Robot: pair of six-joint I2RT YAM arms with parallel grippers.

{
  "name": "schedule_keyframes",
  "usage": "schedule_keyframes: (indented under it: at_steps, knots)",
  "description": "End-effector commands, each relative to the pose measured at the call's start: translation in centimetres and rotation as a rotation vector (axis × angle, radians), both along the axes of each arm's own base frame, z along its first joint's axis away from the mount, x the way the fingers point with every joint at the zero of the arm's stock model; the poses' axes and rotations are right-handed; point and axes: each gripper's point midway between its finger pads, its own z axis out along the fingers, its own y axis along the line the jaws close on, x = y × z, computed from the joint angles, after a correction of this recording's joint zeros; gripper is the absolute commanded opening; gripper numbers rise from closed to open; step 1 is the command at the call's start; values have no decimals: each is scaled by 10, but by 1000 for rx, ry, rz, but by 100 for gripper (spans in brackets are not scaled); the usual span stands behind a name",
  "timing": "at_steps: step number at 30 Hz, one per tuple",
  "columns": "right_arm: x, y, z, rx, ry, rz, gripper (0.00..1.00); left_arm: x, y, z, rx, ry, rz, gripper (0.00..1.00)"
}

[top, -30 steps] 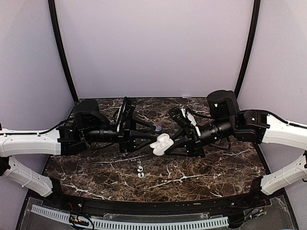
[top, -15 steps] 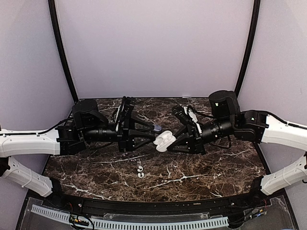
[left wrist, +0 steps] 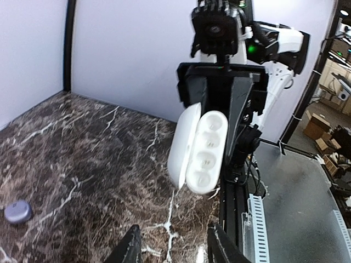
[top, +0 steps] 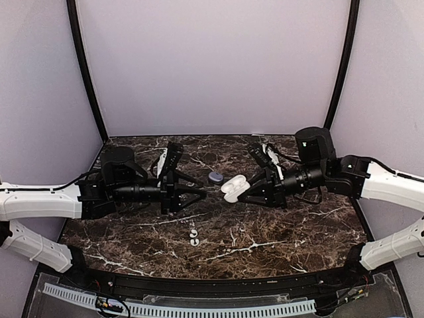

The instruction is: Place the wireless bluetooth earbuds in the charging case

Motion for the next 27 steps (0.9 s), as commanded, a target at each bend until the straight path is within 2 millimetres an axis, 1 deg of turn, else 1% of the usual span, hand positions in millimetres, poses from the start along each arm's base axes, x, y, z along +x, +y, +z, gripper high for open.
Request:
schedule_keyframes:
  at_steps: [1, 2, 3, 4, 5, 6, 7, 8, 9, 10, 12, 13, 14, 15, 16, 17, 18, 19, 20, 21, 27]
  knots:
    - [17, -12, 4, 58, 14, -71, 0, 21, 25, -32, 66, 160, 194, 39]
    - [19, -14, 1, 61, 21, -79, 0, 21, 31, -52, 137, 217, 220, 39]
    - [21, -16, -1, 65, 26, -85, 0, 24, 36, -64, 177, 241, 256, 36]
    - [21, -18, -2, 71, 32, -89, 0, 20, 42, -82, 242, 285, 274, 34]
    - [22, -20, -3, 77, 36, -92, 0, 20, 48, -95, 282, 302, 297, 31]
    - [21, -21, -4, 80, 39, -91, 0, 13, 53, -111, 341, 328, 298, 30]
    - [20, -22, -4, 86, 42, -91, 0, 11, 58, -120, 372, 328, 317, 29]
    - [20, -23, -4, 92, 42, -91, 0, 3, 62, -131, 426, 329, 312, 29]
    - [19, -24, -4, 97, 42, -88, 0, 4, 67, -137, 457, 316, 341, 29]
    - [18, -26, -4, 100, 41, -89, 0, -1, 71, -144, 502, 315, 343, 29]
    - [17, -28, -4, 106, 38, -91, 0, 7, 79, -148, 553, 298, 410, 29]
    - [18, -29, -4, 107, 37, -95, 0, 8, 80, -153, 578, 304, 418, 29]
    - [18, -29, -5, 104, 38, -96, 0, 13, 82, -153, 597, 298, 450, 29]
    - [18, -30, -6, 102, 38, -96, 0, 15, 81, -160, 626, 307, 455, 29]
    - [18, -30, -5, 101, 38, -98, 0, 15, 79, -161, 641, 323, 452, 29]
    - [18, -31, -5, 100, 37, -99, 0, 14, 79, -174, 694, 348, 451, 28]
    - [19, -31, -4, 100, 36, -101, 0, 15, 75, -173, 700, 358, 451, 27]
    - [20, -32, -3, 101, 31, -105, 0, 12, 75, -185, 748, 373, 446, 26]
    - [19, -32, -2, 101, 28, -106, 0, 14, 72, -188, 767, 377, 447, 24]
    - [19, -33, -2, 101, 28, -107, 0, 12, 71, -191, 786, 374, 443, 23]
    - [18, -34, -2, 100, 27, -108, 0, 19, 55, -189, 827, 380, 458, 21]
